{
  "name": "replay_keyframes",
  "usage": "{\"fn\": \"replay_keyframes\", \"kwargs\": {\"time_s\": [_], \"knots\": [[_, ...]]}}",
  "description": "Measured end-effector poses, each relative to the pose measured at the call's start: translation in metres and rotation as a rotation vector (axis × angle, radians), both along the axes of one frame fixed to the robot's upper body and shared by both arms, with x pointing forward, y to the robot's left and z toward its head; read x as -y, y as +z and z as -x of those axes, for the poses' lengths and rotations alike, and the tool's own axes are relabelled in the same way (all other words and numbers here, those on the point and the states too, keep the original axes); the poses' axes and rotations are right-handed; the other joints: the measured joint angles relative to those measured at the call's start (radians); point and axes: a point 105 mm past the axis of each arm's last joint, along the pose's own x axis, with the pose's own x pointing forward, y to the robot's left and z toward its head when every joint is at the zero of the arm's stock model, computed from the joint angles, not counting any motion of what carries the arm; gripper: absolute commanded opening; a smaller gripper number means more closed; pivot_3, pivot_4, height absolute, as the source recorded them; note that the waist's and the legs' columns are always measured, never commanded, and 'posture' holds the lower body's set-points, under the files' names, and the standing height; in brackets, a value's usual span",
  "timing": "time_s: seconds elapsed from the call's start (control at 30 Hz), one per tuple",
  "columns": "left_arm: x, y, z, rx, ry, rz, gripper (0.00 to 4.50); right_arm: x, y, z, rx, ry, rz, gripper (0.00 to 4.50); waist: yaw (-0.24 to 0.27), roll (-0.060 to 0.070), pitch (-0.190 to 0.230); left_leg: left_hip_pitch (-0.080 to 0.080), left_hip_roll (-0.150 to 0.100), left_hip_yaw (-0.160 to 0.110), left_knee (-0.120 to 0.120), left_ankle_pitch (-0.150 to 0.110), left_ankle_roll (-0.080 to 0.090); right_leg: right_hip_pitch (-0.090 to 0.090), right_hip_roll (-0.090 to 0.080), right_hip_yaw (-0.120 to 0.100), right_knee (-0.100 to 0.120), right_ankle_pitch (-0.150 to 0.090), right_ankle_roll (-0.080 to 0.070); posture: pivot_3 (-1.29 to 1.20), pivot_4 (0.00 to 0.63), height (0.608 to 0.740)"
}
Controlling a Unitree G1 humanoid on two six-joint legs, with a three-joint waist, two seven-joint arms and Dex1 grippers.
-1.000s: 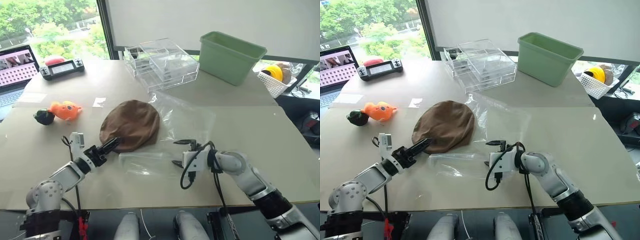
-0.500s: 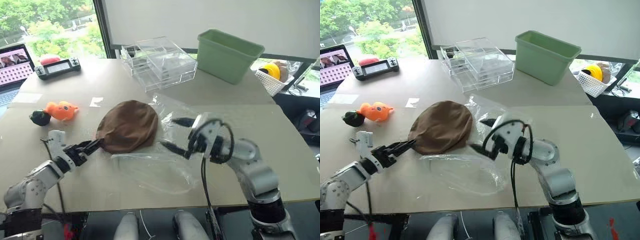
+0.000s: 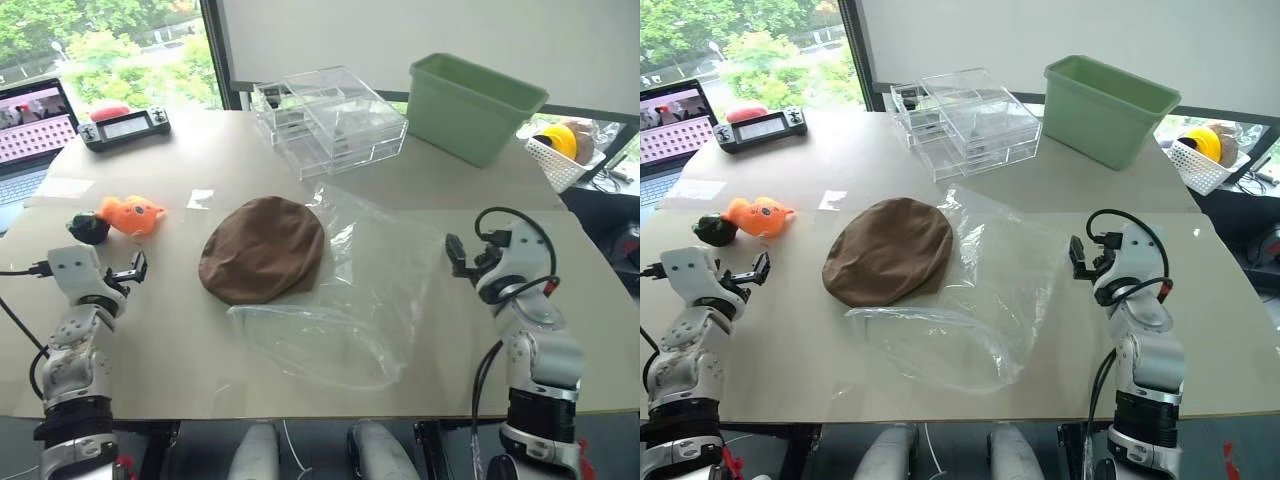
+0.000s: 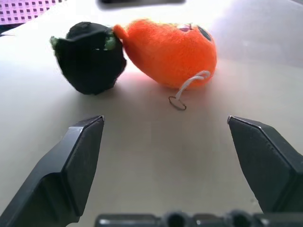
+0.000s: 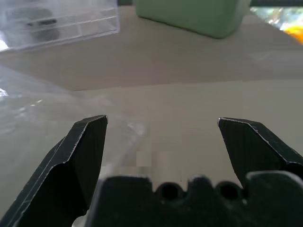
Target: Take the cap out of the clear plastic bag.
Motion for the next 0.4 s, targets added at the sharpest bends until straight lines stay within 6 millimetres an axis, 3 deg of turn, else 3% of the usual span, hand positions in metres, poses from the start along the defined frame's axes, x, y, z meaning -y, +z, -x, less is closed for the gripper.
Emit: {"fn": "replay_keyframes", "kwargs": {"time_s": [0.07, 0.4], "knots": [[0.000, -0.005, -0.001, 0.004, 0.031, 0.004, 4.50, 0.002, -0.004, 0.004, 0.001, -0.010, 0.078, 4.47, -0.006, 0.000, 0.000, 0.001, 0.000, 0.000, 0.000, 0.000, 0.000, 0.001, 0.000, 0.000, 0.000, 0.000, 0.000, 0.00, 0.150, 0.735], [0.018, -0.016, -0.009, 0.028, 0.011, 0.044, 4.50, -0.001, -0.026, 0.001, -0.031, -0.006, 0.057, 4.47, -0.014, 0.000, 0.000, 0.000, 0.000, 0.000, 0.001, 0.000, 0.000, 0.001, 0.000, 0.001, 0.000, 0.001, 0.001, 0.00, 0.150, 0.735]]}}
